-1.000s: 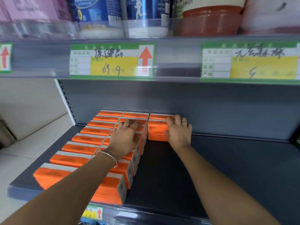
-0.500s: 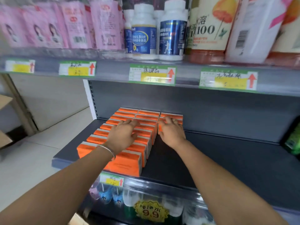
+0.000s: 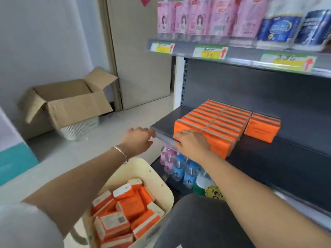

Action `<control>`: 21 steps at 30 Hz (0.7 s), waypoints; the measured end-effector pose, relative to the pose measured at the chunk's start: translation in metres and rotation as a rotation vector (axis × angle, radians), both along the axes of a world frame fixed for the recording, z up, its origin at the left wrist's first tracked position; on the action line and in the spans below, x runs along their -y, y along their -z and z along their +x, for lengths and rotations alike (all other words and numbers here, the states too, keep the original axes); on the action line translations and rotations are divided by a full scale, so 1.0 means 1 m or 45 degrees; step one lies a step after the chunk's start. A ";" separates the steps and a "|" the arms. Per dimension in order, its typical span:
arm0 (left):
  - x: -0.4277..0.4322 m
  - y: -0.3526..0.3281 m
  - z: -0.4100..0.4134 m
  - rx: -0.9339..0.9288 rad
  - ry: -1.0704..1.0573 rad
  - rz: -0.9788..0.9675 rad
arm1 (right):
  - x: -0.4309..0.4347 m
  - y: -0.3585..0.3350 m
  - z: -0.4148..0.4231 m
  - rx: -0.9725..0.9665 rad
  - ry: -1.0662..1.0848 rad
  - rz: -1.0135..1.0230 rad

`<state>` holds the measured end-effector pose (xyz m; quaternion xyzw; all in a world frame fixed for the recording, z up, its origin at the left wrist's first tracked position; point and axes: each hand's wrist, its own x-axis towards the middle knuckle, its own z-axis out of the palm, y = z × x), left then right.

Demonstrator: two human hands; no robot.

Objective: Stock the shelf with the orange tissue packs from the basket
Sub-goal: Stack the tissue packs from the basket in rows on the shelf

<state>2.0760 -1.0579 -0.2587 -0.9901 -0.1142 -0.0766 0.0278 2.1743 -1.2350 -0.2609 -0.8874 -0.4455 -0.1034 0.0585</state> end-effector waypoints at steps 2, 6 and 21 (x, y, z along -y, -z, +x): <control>-0.024 0.030 -0.023 -0.070 -0.086 -0.055 | -0.021 0.021 -0.017 -0.072 -0.075 -0.052; -0.059 0.091 -0.057 -0.248 -0.242 -0.193 | -0.058 0.069 -0.037 -0.161 -0.194 -0.238; -0.077 0.249 -0.102 -0.855 -0.387 -0.540 | -0.126 0.213 -0.055 -0.676 -0.376 -0.913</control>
